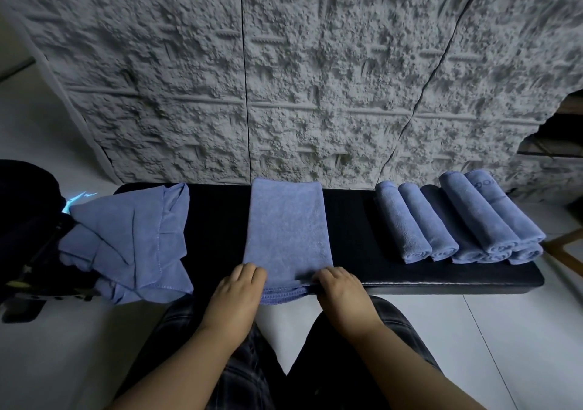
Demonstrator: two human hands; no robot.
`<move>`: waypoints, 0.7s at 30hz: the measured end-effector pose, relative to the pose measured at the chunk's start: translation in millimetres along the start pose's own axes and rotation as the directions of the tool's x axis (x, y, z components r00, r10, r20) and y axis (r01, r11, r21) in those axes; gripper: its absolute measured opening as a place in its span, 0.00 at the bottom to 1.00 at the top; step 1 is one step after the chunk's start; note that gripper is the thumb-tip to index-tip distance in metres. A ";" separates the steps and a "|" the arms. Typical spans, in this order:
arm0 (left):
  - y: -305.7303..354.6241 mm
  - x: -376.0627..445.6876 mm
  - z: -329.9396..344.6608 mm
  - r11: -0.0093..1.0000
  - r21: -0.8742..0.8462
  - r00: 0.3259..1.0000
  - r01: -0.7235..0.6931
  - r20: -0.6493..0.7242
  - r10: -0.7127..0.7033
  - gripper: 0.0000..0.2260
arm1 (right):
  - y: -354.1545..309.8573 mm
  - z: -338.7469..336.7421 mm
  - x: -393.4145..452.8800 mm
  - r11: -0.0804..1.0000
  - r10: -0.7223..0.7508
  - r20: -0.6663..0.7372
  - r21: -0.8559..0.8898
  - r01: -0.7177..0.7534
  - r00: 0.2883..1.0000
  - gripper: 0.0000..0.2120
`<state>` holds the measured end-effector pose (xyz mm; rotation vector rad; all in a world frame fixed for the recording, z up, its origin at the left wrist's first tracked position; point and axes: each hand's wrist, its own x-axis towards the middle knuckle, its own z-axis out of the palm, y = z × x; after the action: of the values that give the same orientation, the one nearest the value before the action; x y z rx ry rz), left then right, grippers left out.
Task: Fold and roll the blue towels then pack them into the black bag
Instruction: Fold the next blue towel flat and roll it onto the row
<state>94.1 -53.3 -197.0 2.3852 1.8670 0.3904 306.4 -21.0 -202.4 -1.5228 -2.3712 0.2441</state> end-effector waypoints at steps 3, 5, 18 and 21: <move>0.7 2.2 -3.5 1.000 0.023 1.000 -0.006 0.027 0.005 0.21 | 3.4 -3.6 -0.3 0.999 0.012 0.070 0.041 -0.015 0.997 0.06; -3.7 3.6 -1.6 1.000 -0.022 1.000 0.001 0.021 -0.001 0.20 | 2.1 -4.0 0.3 0.999 0.000 0.063 0.046 -0.003 0.998 0.06; -17.5 9.1 9.1 0.918 -0.326 0.967 0.224 -0.047 -0.252 0.22 | 8.1 -10.5 10.2 0.920 0.265 0.088 0.276 -0.279 0.960 0.11; -15.9 11.3 7.4 0.902 -0.283 0.941 0.325 0.001 -0.339 0.15 | 5.5 -11.2 13.8 0.874 0.359 0.111 0.310 -0.375 0.927 0.09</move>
<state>83.5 -37.8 -206.1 1.8500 2.0328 0.6340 309.7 -6.5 -191.3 -1.7981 -1.9278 0.7319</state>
